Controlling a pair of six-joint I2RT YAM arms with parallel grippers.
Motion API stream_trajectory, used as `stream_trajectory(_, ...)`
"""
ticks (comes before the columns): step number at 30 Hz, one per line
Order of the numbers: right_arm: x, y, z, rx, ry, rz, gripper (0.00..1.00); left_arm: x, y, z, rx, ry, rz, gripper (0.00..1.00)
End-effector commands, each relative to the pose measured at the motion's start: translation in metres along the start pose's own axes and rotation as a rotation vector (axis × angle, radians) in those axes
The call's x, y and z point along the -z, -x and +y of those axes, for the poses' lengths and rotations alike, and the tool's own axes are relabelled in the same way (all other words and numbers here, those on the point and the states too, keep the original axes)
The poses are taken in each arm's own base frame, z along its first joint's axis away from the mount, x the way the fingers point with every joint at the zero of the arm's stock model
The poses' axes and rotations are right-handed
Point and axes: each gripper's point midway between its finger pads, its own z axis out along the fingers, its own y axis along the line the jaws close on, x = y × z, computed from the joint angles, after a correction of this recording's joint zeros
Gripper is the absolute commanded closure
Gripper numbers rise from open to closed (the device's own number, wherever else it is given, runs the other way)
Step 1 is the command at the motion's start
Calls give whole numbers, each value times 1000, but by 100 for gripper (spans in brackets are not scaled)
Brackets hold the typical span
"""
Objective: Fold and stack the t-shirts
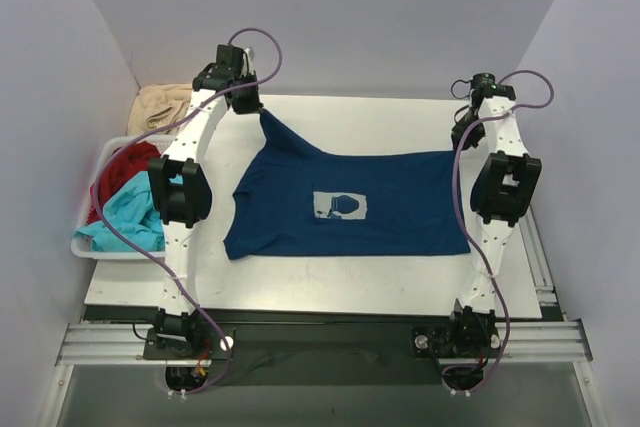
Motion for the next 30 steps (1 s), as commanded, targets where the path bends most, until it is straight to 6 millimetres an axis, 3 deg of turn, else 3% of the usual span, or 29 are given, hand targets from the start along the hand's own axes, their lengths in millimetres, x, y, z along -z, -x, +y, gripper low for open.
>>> stream_trajectory(1,40,14,-2,-17,17,-57,100,6,21,-6,-2,-37,-56,100)
stream_trajectory(6,47,6,-9,-7,12,-40,100,19,26,-11,-16,-56,-64,100)
stream_trajectory(13,61,-3,-20,3,-1,-40,100,45,18,-14,-35,-63,-40,100)
stream_trajectory(17,71,-10,-30,4,-14,-40,100,52,-6,0,-54,-18,8,100)
stream_trajectory(18,71,-12,-33,6,-26,-42,100,64,-3,-2,-61,-21,-13,100)
stream_trajectory(30,68,-41,-60,10,-71,1,100,117,7,-6,-79,-10,-80,100)
